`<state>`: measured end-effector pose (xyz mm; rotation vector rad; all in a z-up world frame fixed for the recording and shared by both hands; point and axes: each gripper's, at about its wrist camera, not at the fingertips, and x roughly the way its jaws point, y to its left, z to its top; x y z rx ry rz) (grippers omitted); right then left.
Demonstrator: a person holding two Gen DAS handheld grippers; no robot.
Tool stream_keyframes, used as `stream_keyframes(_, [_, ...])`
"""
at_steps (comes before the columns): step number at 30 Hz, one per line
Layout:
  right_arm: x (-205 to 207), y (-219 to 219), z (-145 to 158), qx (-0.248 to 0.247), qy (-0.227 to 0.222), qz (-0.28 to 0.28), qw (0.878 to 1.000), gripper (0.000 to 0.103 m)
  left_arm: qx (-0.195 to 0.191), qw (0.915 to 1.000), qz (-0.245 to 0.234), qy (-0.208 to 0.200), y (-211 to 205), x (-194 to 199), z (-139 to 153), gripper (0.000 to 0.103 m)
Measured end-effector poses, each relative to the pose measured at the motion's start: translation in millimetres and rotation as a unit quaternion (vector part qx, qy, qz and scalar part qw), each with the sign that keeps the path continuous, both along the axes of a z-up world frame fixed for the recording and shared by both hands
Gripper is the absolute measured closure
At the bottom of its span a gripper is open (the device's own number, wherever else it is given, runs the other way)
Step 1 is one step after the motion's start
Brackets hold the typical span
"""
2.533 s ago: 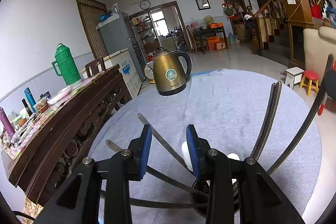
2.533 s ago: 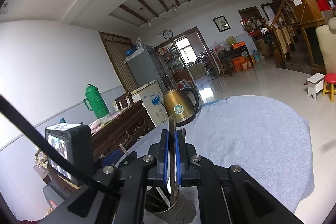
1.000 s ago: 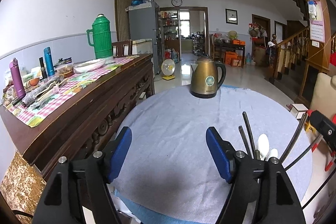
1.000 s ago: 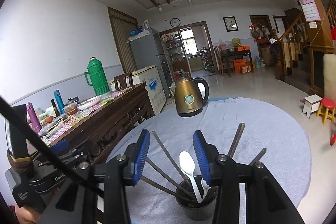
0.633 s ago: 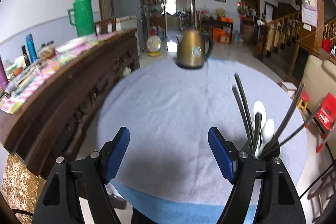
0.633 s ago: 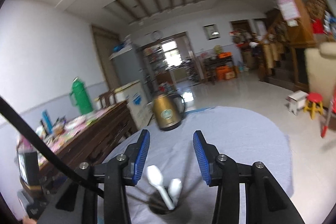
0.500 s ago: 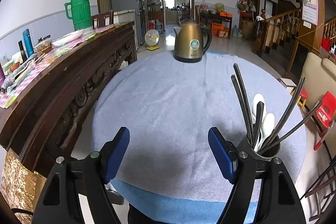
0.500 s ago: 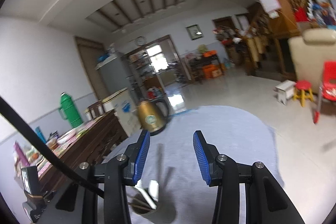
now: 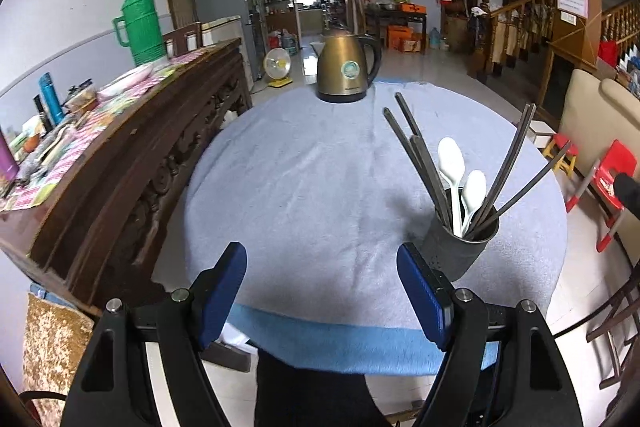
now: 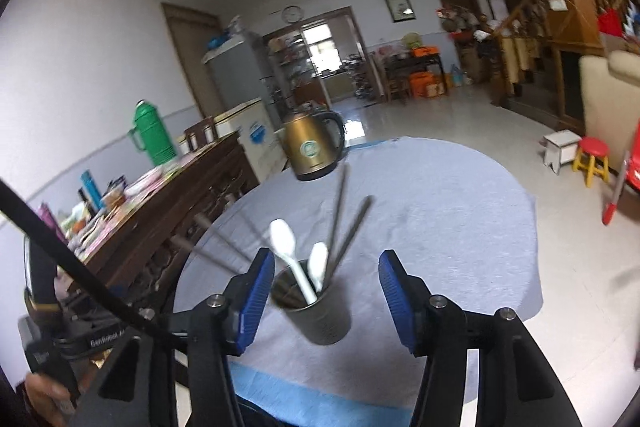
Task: Organize utensils
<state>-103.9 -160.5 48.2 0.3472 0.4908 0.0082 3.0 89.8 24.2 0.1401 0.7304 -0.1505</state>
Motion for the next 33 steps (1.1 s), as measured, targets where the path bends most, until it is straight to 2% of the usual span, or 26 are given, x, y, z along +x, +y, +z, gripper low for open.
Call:
stream_keyframes(6, [-17,36,14,-0.025,-0.007,0.019,0.999,0.038,-0.007,0.9991,0.029,-0.029,21,-22,21,0.021])
stream_keyframes(13, [-21,54,7,-0.024,0.033,0.002,0.999,0.035,-0.008,0.9987,0.030,-0.041,26,-37,28,0.018])
stream_keyframes(17, [-17,55,2,-0.012,0.048,-0.002,0.999,0.035,0.002,0.9982,0.032,-0.051,25,-40,30,0.018])
stream_keyframes(25, [-14,60,2,-0.015,0.043,-0.009,0.999,0.034,0.016,0.9976,0.036,-0.057,23,-45,30,0.015])
stream_keyframes(33, [-11,64,-4,-0.004,0.055,-0.024,0.998,0.034,0.046,0.9955,0.049,-0.066,22,-50,27,0.013])
